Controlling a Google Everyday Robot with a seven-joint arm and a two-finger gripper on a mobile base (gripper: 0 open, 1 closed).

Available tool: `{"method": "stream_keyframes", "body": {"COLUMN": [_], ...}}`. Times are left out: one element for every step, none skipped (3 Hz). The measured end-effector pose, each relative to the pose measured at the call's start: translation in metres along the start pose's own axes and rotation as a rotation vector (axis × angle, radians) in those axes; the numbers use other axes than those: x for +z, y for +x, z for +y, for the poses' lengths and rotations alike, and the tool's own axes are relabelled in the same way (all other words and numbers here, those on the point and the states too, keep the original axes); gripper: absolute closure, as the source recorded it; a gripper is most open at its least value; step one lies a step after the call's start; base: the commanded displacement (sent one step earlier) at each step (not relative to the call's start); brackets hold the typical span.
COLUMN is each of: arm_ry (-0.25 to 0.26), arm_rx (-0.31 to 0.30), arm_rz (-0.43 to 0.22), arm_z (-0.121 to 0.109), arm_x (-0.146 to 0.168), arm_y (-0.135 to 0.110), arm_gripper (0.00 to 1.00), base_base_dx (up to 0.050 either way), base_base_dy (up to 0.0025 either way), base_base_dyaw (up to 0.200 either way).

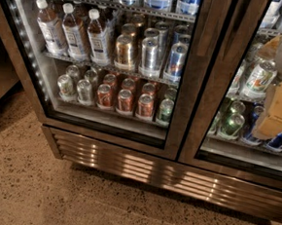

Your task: Open left fridge door

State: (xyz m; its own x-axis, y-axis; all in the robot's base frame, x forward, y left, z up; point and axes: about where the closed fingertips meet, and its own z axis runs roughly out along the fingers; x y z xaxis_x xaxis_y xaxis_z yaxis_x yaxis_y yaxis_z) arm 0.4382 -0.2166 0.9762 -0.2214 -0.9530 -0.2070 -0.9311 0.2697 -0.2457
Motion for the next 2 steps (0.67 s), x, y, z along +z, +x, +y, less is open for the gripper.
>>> {"method": "stream_keyframes", "body": {"arm_ry": [0.002, 0.014], "arm_rx": [0.000, -0.005], "arm_rz": [-0.003, 0.022], "arm_z": [-0.0004, -0.0001], "arm_x": [-0.0006, -0.0030], "arm_y": [-0.0003, -0.0041], "arm_gripper": [0.00, 0.00], "base_base_dx": [0.000, 0.000], "base_base_dy": [0.00000, 0.00000], "base_base_dyaw": [0.000, 0.000]}}
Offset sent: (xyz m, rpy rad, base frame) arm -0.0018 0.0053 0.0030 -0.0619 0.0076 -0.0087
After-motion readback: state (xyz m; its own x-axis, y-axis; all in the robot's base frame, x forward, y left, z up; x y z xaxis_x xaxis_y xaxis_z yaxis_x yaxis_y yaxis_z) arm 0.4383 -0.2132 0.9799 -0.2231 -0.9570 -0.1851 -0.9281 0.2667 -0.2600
